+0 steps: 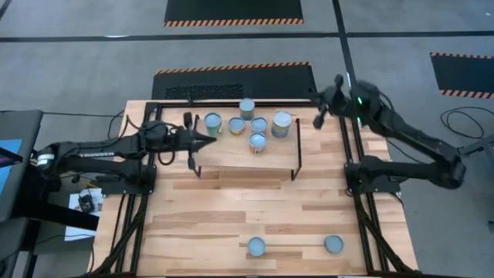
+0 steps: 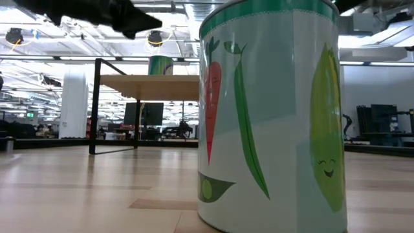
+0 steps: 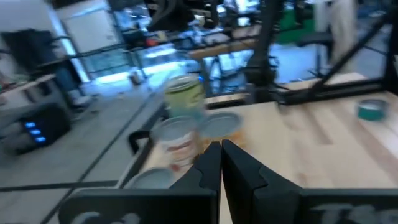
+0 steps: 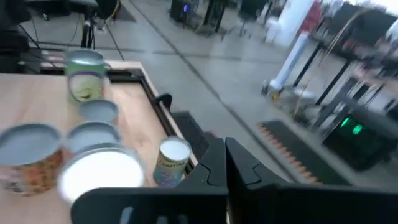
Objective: Pick and place cans onto a shelf
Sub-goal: Put the blue can on the shelf
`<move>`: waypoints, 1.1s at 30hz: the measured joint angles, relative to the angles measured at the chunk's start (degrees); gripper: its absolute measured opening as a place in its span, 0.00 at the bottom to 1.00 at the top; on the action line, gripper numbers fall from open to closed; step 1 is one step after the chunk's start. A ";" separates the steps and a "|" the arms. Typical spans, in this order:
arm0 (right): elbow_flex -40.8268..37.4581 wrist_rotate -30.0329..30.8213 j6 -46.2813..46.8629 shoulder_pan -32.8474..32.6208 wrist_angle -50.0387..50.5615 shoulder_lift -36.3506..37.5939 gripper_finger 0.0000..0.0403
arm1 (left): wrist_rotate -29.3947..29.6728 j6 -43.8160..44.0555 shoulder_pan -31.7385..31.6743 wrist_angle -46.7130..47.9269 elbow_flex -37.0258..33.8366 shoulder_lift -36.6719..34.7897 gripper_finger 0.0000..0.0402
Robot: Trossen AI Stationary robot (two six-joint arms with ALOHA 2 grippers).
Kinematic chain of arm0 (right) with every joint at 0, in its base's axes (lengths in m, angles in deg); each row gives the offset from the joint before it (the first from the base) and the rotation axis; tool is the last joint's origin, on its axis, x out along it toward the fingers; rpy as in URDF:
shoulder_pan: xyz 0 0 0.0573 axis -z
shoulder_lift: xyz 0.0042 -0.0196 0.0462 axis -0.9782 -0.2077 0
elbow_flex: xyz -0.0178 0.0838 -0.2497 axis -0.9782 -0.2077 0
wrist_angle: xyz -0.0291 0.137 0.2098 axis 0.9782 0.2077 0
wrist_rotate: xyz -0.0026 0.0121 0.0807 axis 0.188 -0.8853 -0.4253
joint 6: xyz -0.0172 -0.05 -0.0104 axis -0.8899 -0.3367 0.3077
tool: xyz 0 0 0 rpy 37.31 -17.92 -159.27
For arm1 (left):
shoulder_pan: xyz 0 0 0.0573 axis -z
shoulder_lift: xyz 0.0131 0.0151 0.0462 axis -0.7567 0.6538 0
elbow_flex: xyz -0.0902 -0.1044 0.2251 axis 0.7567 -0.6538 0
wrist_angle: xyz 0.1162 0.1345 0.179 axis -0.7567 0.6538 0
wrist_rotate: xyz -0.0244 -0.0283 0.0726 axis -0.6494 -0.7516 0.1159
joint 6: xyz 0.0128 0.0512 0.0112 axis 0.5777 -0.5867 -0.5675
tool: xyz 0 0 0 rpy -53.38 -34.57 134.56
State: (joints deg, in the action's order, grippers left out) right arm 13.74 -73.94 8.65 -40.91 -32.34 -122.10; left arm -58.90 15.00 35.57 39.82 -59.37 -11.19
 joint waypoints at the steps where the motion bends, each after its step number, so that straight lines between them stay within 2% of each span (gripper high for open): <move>1: 1.83 -2.75 0.48 2.56 0.59 -2.70 0.01 | -0.04 0.05 -1.31 -1.37 -1.20 -0.48 0.00; 5: 9.42 -10.79 1.60 9.34 1.38 -14.07 0.01 | 0.04 -1.86 -6.39 -7.28 -4.47 -1.27 0.00; 10: 19.22 -12.91 1.39 12.53 2.24 -27.81 0.01 | -0.05 -4.01 -13.57 -11.24 -5.70 -0.08 0.00; 13: 25.87 -13.24 1.14 12.96 3.82 -35.39 0.01 | -1.81 -4.03 -18.49 -12.53 -5.70 1.13 0.00; 19: 40.27 -19.17 1.09 12.94 11.60 -49.36 0.02 | -9.60 -0.64 -28.17 -13.78 -5.70 4.23 0.00; 24: 51.40 -20.58 1.92 12.22 20.20 -59.11 0.02 | -11.93 2.30 -33.50 -14.49 -5.69 6.16 0.00; 28: 56.67 -20.81 5.17 10.92 25.69 -65.16 0.02 | -12.99 3.39 -35.51 -14.22 -5.70 6.83 0.00; 33: 58.64 -20.93 10.99 9.15 27.30 -70.89 0.05 | -13.84 3.38 -36.55 -13.97 -5.70 6.93 0.00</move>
State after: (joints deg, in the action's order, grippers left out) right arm 72.39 -94.87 19.63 -31.77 -5.04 -192.99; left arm -72.75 18.38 -0.98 25.85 -65.07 -4.26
